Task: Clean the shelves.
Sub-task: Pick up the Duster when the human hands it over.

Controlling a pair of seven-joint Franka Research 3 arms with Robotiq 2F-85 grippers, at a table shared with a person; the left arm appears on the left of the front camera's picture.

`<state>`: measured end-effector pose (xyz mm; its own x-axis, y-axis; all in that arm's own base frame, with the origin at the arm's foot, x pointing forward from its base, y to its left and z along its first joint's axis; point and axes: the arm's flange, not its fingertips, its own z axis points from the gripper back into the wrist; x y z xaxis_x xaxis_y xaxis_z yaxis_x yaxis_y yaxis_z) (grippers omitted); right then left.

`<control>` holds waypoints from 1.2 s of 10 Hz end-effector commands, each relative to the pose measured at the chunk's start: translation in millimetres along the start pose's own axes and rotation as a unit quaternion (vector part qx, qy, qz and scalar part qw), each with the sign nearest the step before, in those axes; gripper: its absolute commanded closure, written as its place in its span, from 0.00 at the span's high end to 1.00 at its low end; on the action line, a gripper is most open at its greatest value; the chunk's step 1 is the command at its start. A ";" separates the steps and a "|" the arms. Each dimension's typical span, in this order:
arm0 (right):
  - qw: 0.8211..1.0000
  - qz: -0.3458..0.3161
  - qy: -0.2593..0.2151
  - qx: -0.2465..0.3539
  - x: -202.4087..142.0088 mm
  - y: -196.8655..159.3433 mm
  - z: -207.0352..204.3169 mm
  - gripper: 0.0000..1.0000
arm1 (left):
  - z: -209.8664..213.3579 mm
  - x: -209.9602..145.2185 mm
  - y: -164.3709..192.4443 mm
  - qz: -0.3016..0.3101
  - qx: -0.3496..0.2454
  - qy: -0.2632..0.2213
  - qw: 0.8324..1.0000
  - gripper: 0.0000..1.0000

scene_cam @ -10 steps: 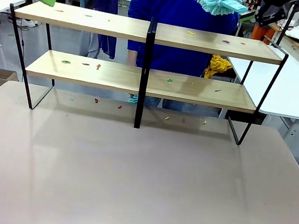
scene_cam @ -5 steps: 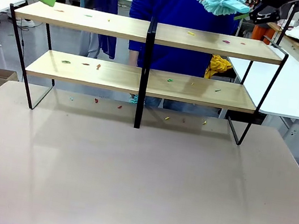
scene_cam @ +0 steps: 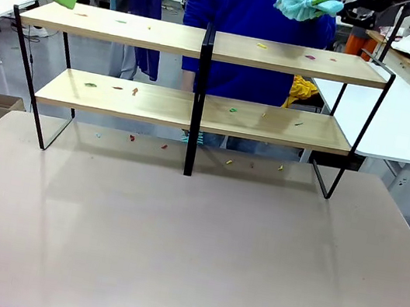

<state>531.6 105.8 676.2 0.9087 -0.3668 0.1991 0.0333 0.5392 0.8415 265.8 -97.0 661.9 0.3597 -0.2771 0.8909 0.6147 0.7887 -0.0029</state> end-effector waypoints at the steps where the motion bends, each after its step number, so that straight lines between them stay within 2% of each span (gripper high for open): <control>1: 1.000 -0.009 -0.006 0.008 -3.3 -3.6 0.0 0.00 | 0.5 -0.4 0.6 -0.002 -0.003 -0.002 1.000 1.00; 3: 1.000 0.009 -0.002 0.004 -10.4 -3.3 11.7 0.00 | 0.5 -0.4 0.6 -0.002 -0.003 -0.002 1.000 1.00; 4: 0.998 0.054 0.008 0.006 -22.9 -0.1 37.2 0.00 | 0.5 -0.4 0.6 -0.002 -0.003 -0.002 1.000 1.00; 5: 0.993 0.114 0.018 -0.002 -39.4 0.9 76.6 0.00 | 0.5 -0.4 0.6 -0.002 -0.003 -0.002 1.000 1.00; 6: 0.986 0.165 0.003 -0.025 -57.5 -5.2 127.2 0.00 | 0.5 -0.4 0.6 -0.002 -0.003 -0.002 1.000 1.00; 7: 0.979 0.198 -0.037 -0.042 -77.4 -20.1 184.8 0.00 | 0.5 -0.4 0.6 -0.002 -0.003 -0.002 1.000 1.00; 9: 0.966 0.256 -0.042 -0.013 -105.6 -52.8 273.4 0.00 | 0.5 -0.4 0.6 -0.002 -0.003 -0.002 1.000 1.00; 10: 0.961 0.272 -0.041 0.026 -116.1 -69.9 312.8 0.00 | 0.5 -0.4 0.6 -0.002 -0.003 -0.002 1.000 1.00; 11: 0.962 0.266 -0.051 0.040 -124.5 -90.5 345.7 0.00 | 0.5 -0.4 0.6 -0.002 -0.003 -0.002 1.000 1.00; 12: 0.968 0.239 -0.070 0.019 -127.3 -107.8 361.1 0.00 | 0.5 -0.4 0.6 -0.002 -0.003 -0.002 1.000 1.00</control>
<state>250.2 -177.8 750.2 0.7442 -0.1616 0.6481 -0.4204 0.6407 0.6425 264.9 -97.6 663.3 0.3563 -0.2782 0.8920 0.6145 0.7889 0.0006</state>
